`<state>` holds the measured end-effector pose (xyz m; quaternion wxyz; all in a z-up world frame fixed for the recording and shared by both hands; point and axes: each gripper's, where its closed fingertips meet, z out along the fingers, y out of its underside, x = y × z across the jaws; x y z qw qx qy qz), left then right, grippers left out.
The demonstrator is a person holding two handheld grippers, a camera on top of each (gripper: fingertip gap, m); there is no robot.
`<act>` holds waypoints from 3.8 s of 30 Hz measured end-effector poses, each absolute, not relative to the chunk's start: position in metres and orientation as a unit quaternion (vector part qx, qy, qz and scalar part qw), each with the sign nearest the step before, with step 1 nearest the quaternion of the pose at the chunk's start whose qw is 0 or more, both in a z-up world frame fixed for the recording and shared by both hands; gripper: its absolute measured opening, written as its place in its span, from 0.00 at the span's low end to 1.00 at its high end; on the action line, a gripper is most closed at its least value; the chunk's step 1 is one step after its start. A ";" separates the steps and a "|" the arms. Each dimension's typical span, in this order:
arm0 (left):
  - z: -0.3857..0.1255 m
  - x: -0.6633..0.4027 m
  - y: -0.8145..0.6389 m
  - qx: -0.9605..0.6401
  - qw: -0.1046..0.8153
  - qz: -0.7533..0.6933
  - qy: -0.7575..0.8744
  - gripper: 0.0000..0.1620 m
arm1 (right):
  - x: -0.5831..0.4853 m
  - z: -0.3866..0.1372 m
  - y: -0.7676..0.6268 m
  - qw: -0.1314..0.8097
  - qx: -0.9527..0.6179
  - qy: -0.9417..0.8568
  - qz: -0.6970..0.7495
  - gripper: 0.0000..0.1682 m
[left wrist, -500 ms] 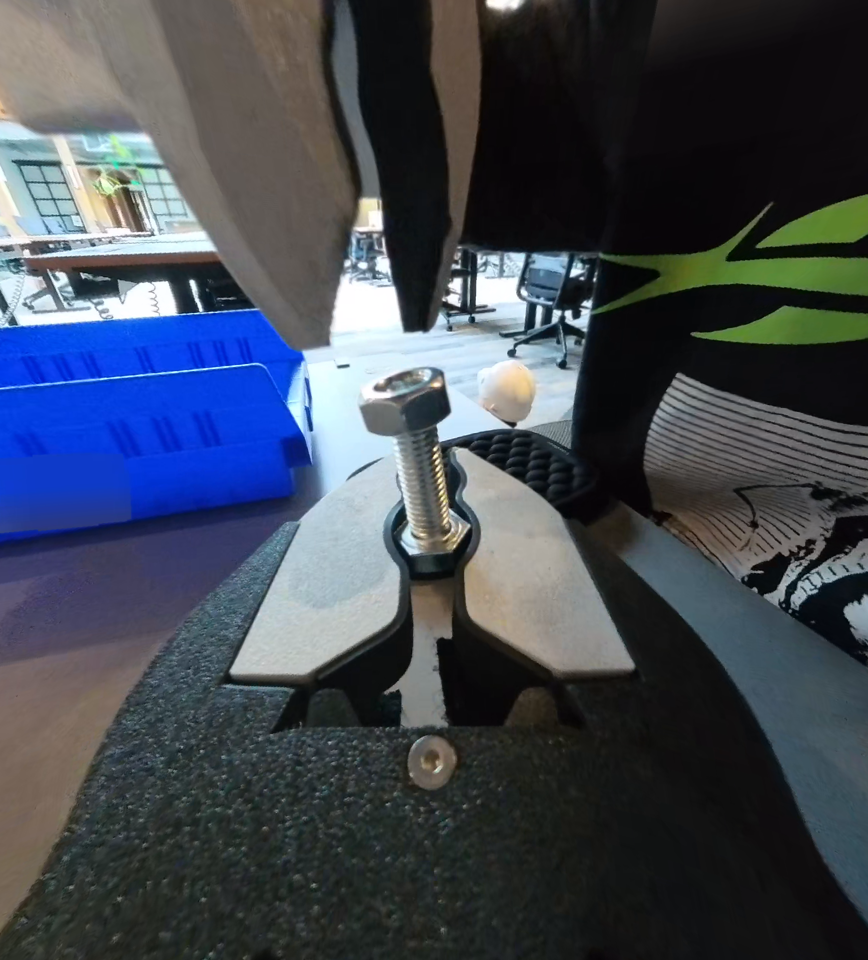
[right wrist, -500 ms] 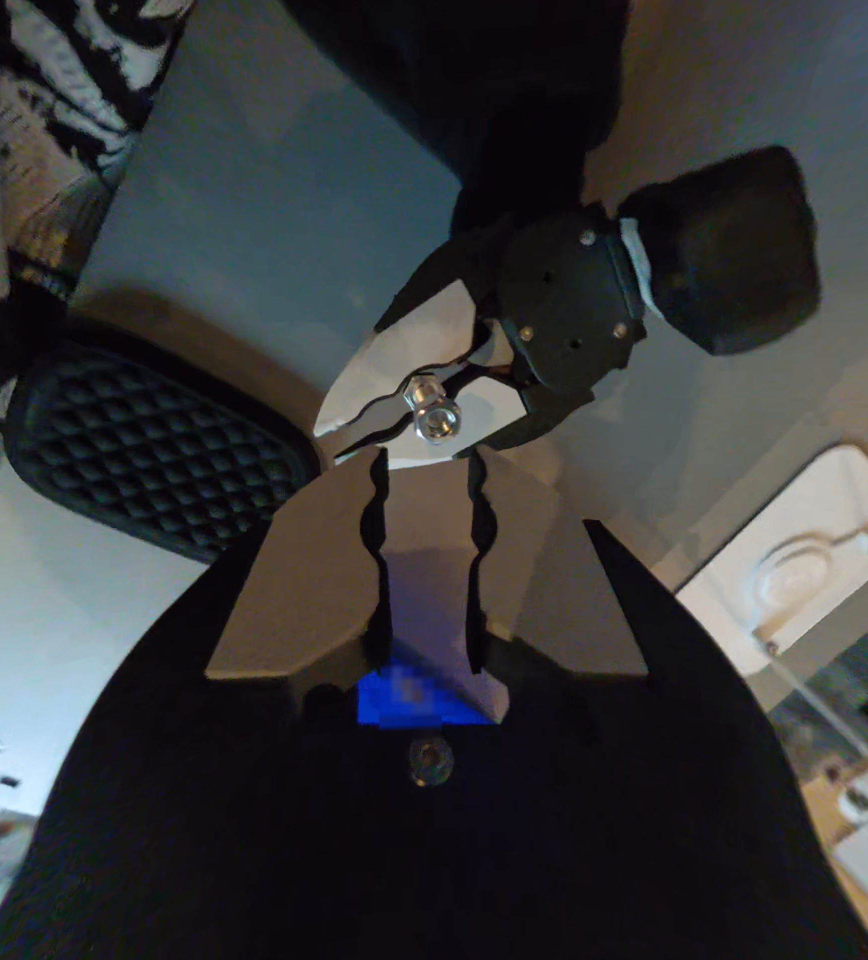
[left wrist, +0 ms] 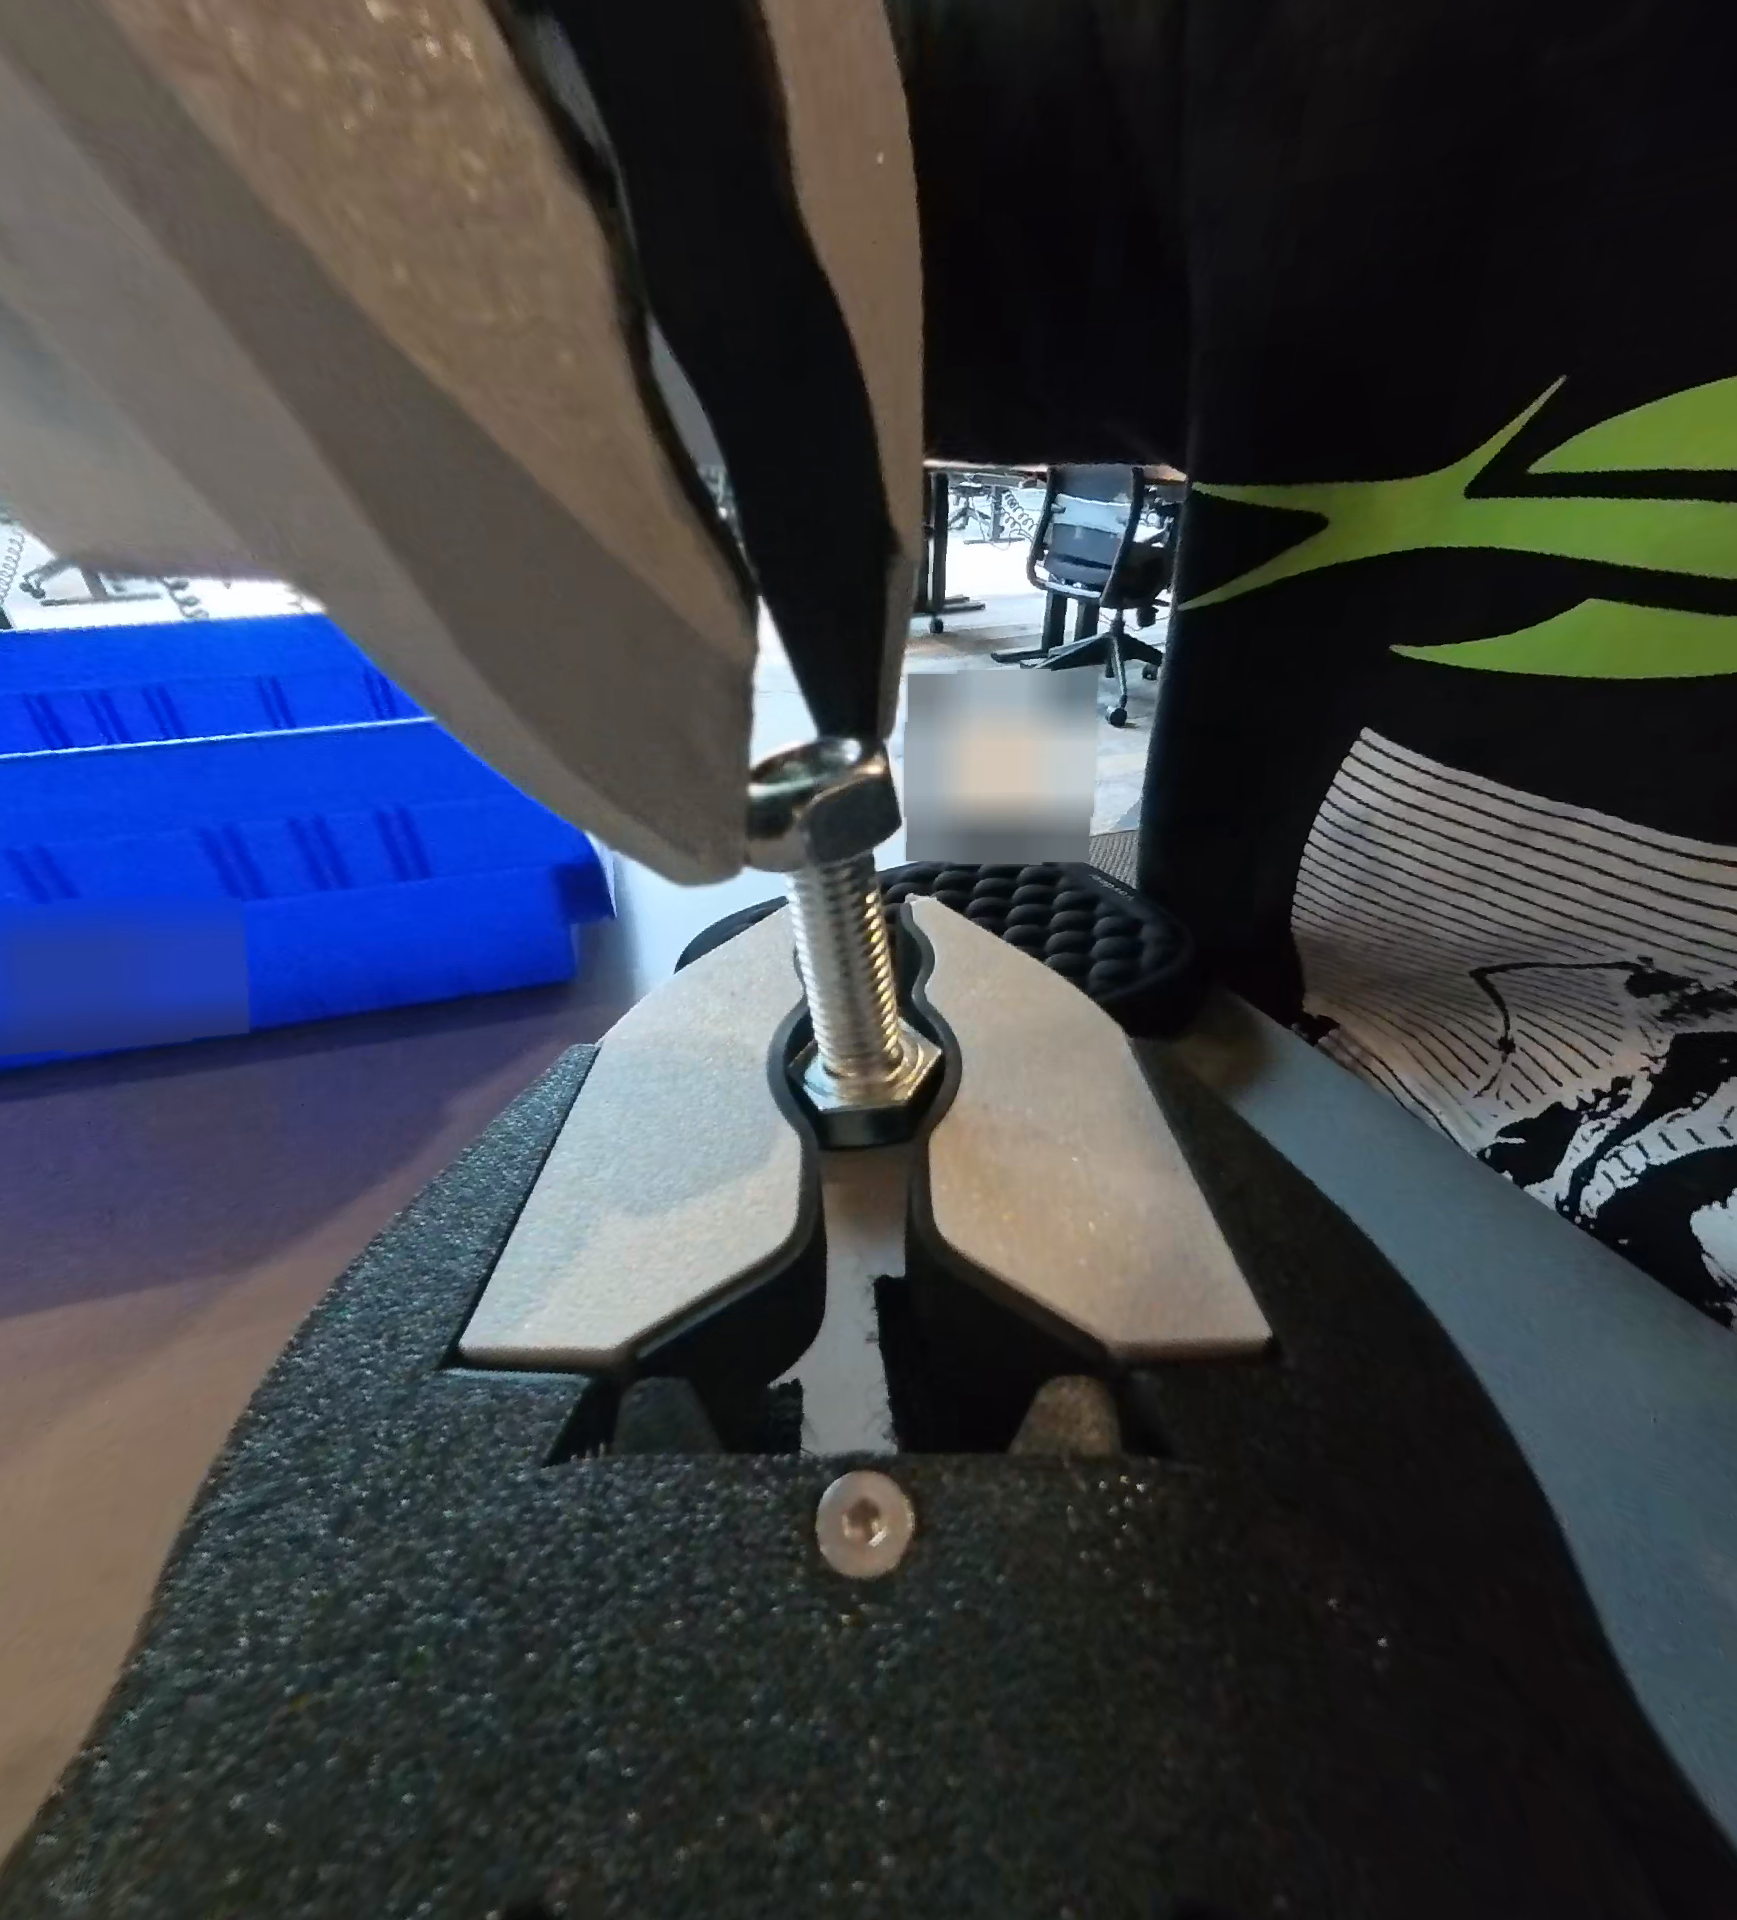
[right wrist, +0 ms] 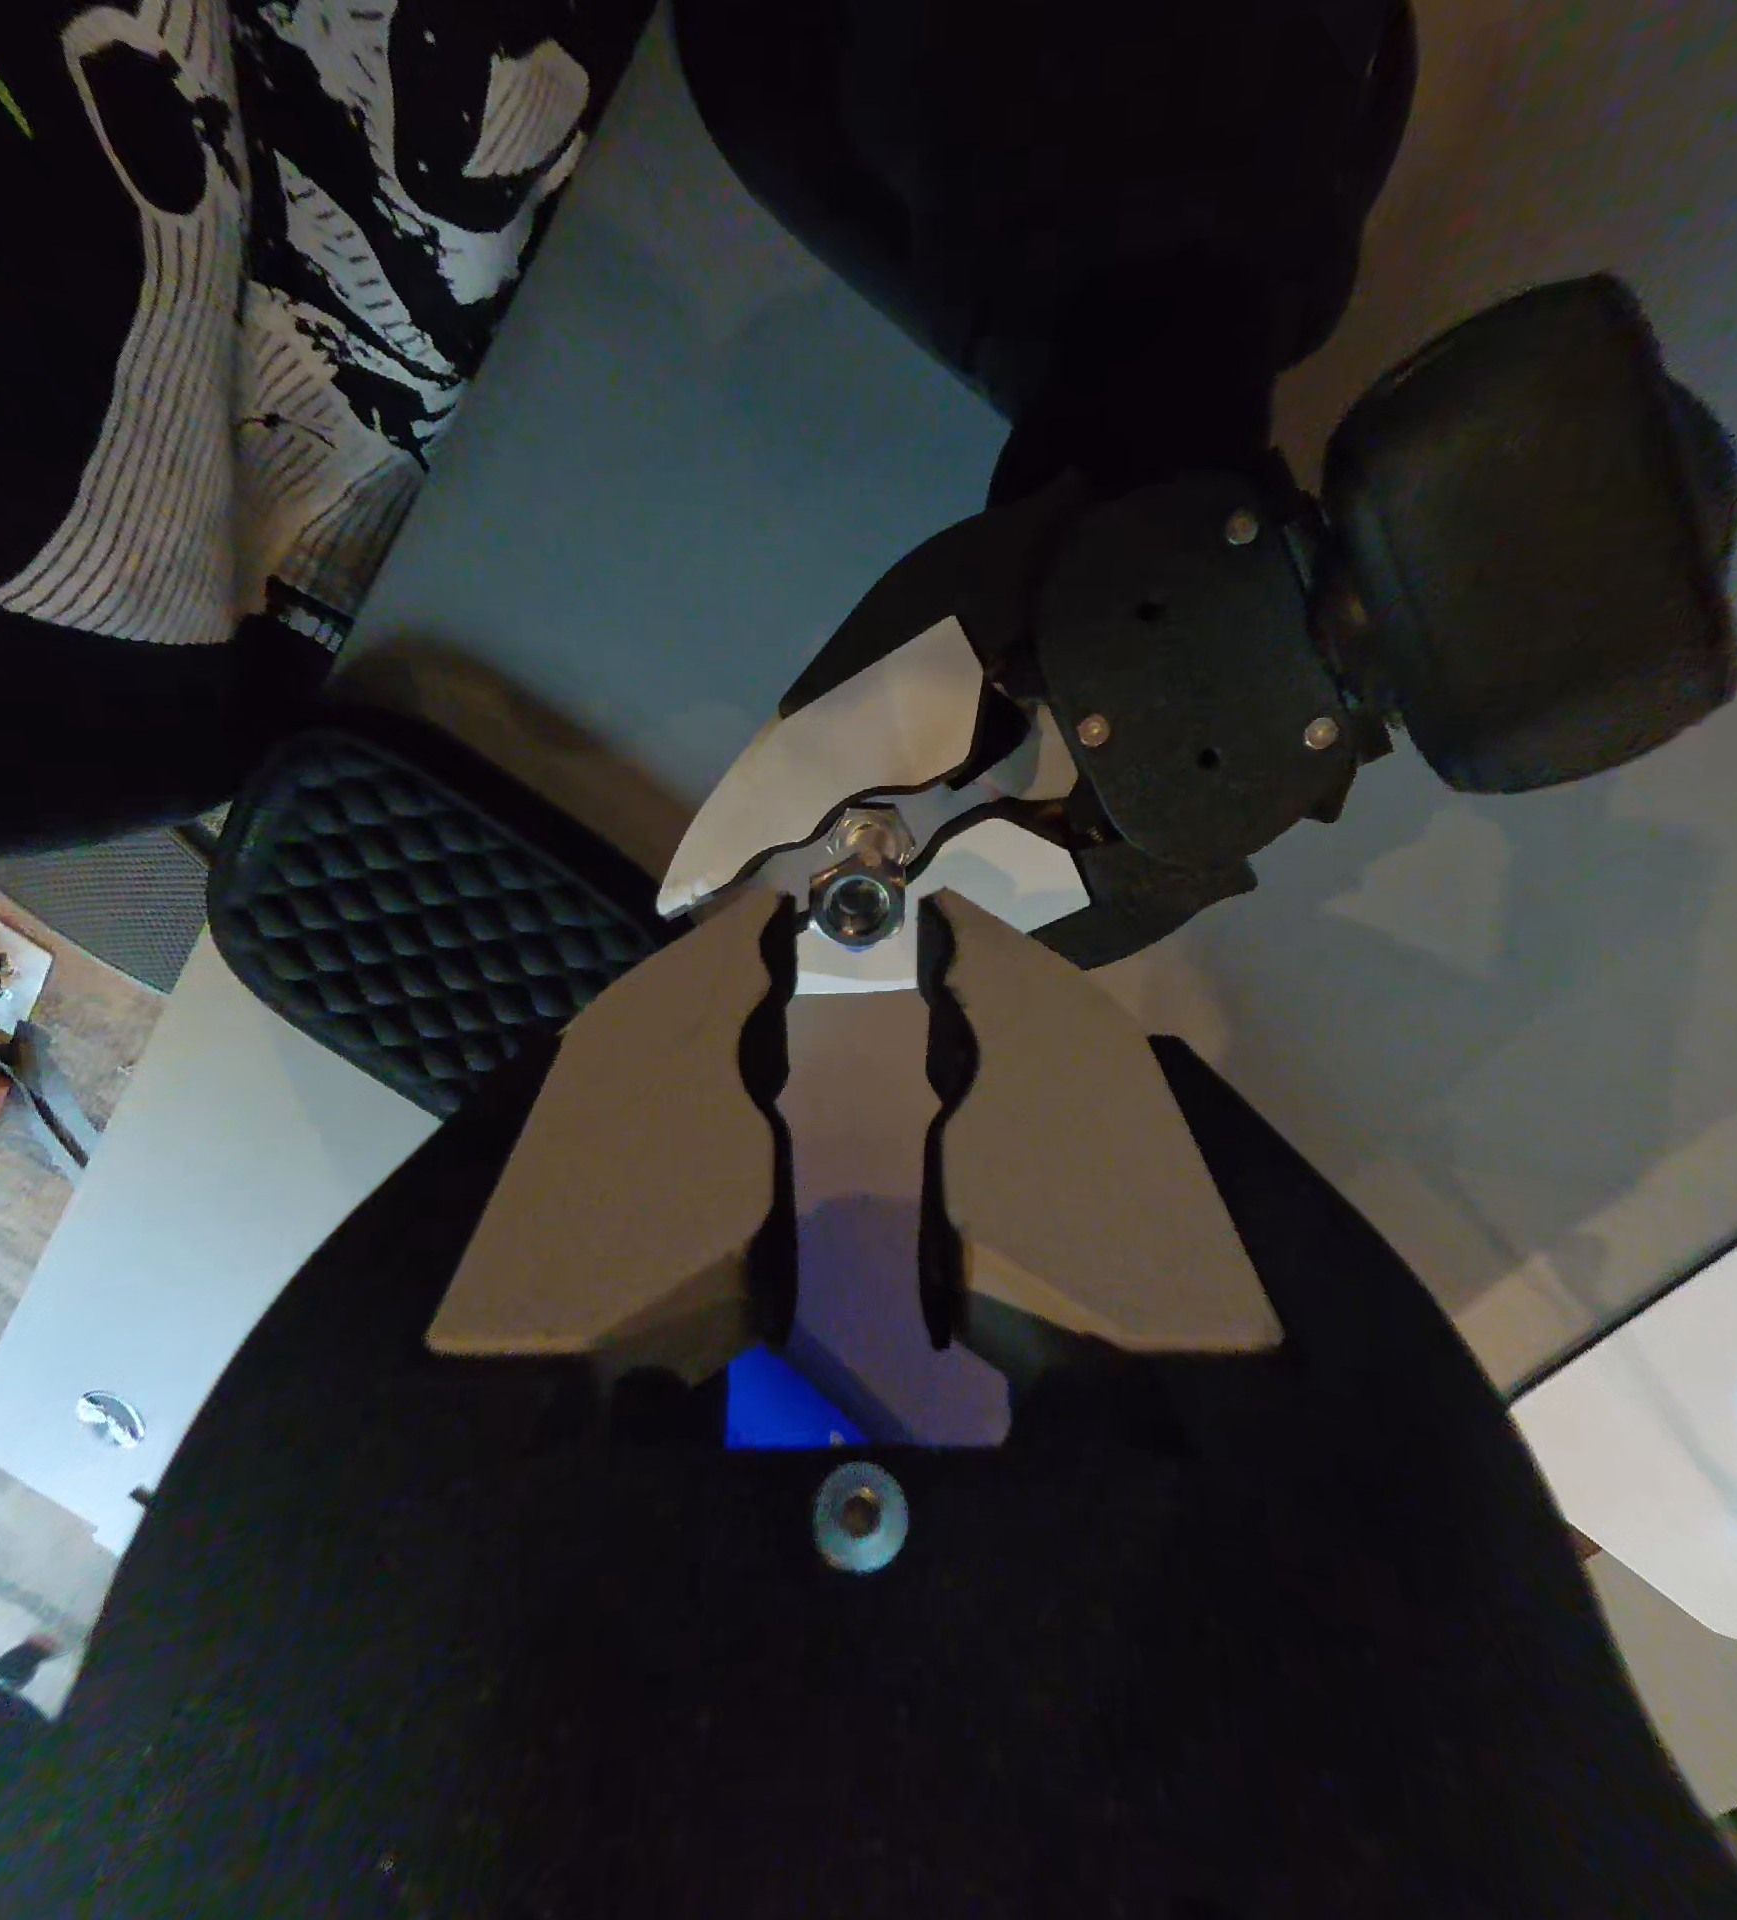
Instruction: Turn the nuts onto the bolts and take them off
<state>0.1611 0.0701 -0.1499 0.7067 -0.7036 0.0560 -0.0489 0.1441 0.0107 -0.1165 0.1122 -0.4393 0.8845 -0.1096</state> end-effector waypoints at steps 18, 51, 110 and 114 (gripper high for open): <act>-0.152 0.157 0.071 -0.709 0.702 -0.050 0.039 0.07 | 0.137 -0.119 0.011 0.011 -0.385 0.922 -0.034 0.10; -0.154 0.160 0.072 -0.714 0.696 -0.056 0.048 0.07 | 0.141 -0.109 0.007 0.050 -0.470 0.876 -0.098 0.17; -0.155 0.159 0.074 -0.720 0.691 -0.054 0.038 0.07 | 0.141 -0.120 0.007 0.017 -0.252 0.967 -0.039 0.09; -0.157 0.160 0.075 -0.727 0.684 -0.052 0.043 0.07 | 0.142 -0.123 0.013 0.027 -0.146 0.989 -0.023 0.09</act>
